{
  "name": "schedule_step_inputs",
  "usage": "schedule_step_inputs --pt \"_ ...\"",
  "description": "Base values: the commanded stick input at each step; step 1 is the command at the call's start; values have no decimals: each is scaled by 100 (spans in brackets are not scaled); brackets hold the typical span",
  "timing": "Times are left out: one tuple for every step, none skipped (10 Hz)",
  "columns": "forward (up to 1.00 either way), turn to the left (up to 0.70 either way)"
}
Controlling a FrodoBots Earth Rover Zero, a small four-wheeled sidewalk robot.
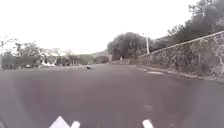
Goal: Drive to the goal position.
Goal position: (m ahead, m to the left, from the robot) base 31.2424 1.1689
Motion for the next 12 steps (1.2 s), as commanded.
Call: schedule_step_inputs --pt "50 0" --pt "50 0" --pt "50 0" --pt "50 0" --pt "50 0" --pt "50 0" --pt "50 0" --pt "50 0" --pt "50 0" --pt "50 -17" --pt "50 -50" --pt "50 -50"
